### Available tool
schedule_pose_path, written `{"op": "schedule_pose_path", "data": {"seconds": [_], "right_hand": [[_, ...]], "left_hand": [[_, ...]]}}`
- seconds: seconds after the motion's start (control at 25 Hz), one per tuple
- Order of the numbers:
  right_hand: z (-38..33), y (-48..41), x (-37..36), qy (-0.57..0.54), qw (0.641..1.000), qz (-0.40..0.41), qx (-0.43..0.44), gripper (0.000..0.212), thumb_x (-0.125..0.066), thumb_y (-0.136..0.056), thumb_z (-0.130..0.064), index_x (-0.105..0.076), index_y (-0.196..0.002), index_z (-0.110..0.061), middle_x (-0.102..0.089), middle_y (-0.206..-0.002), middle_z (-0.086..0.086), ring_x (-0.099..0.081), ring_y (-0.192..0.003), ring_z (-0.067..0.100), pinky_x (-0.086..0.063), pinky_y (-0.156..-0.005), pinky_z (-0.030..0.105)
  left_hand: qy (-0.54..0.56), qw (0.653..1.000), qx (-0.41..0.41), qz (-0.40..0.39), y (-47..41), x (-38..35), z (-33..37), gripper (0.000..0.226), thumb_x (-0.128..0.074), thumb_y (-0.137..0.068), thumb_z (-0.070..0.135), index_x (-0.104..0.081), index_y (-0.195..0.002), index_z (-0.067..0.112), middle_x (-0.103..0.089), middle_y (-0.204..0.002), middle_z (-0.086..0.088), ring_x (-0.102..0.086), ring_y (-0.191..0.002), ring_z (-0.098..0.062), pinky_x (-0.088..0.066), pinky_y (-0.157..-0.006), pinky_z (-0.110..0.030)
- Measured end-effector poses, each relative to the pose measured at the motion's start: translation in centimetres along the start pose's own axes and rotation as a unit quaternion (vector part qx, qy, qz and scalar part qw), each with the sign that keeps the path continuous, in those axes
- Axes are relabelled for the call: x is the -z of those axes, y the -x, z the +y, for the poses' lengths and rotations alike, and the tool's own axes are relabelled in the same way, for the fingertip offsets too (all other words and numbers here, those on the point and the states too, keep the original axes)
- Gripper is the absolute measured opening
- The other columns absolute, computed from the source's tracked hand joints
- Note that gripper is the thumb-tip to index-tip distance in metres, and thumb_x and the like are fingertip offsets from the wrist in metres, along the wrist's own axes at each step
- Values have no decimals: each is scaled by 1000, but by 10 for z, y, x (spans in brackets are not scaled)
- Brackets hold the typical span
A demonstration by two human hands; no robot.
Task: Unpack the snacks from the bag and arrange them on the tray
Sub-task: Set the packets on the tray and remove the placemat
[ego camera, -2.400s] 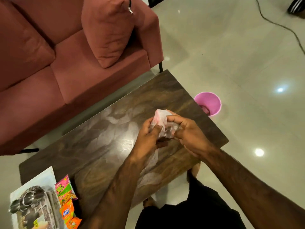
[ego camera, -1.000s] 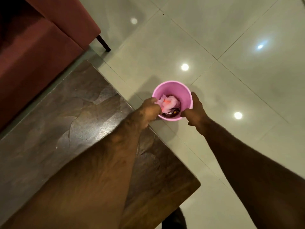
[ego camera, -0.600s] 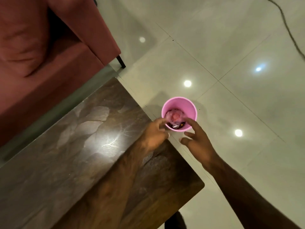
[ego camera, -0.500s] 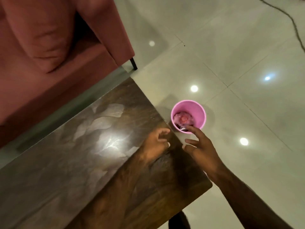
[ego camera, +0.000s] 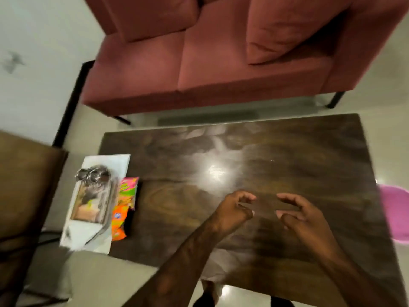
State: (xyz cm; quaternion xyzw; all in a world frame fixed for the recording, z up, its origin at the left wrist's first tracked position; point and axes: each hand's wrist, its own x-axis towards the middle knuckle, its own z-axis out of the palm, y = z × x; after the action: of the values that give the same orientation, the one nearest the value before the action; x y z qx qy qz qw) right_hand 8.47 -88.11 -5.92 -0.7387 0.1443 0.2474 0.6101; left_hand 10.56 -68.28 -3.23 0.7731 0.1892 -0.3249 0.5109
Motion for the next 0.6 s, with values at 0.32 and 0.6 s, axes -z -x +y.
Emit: {"op": "schedule_pose_path", "data": {"seconds": [0.32, 0.6], "right_hand": [[-52, -1, -190, 135, 983, -112, 46, 38, -68, -88, 0, -68, -114, -29, -70, -112, -11, -66, -80, -9, -48, -64, 5], [-74, -11, -391, 183, 977, -110, 1, 33, -69, -89, -2, -70, -110, -27, -69, -112, -7, -66, -81, 5, -48, -60, 10]], "left_hand": [[93, 994, 6, 56, 59, 153, -104, 38, -64, -89, -3, -61, -126, 7, -61, -129, -10, -60, -93, -16, -49, -66, -23], [142, 986, 14, 83, 69, 323, -227, 36, -66, -87, -4, -64, -121, 6, -64, -127, -14, -62, -90, -18, -49, -60, -21]]}}
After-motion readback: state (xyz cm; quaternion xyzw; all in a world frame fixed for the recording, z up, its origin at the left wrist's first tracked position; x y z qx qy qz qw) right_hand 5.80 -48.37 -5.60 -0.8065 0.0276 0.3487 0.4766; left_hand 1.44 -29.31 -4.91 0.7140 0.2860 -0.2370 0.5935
